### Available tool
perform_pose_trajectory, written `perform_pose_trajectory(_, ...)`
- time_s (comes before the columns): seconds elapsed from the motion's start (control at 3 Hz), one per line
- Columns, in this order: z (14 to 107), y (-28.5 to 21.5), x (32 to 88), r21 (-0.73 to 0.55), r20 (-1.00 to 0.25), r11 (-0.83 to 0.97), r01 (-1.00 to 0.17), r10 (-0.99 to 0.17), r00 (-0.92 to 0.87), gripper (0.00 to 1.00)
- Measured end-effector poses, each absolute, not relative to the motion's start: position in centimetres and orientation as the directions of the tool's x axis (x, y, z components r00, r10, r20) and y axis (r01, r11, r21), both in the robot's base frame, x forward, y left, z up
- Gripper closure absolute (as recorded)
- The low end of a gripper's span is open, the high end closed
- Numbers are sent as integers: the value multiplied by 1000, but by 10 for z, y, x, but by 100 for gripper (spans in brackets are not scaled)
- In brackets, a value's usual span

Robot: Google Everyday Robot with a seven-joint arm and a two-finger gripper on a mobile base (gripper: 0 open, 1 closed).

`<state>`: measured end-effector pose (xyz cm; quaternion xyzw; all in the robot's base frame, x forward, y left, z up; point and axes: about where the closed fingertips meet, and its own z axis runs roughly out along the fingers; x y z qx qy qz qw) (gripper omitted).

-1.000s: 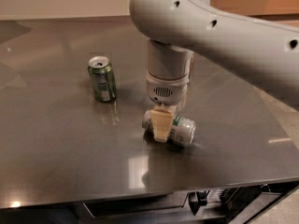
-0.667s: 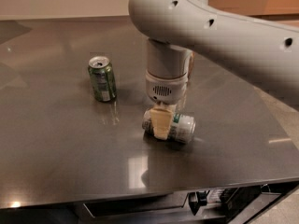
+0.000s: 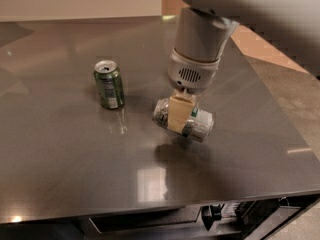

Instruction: Place 7up can upright

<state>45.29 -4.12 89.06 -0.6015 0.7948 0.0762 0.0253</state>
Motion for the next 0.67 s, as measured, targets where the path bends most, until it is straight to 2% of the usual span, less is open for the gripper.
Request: perform_pose_trajectory(0.67, 941, -49, 442, 97, -498, 200, -975, -838, -222, 100)
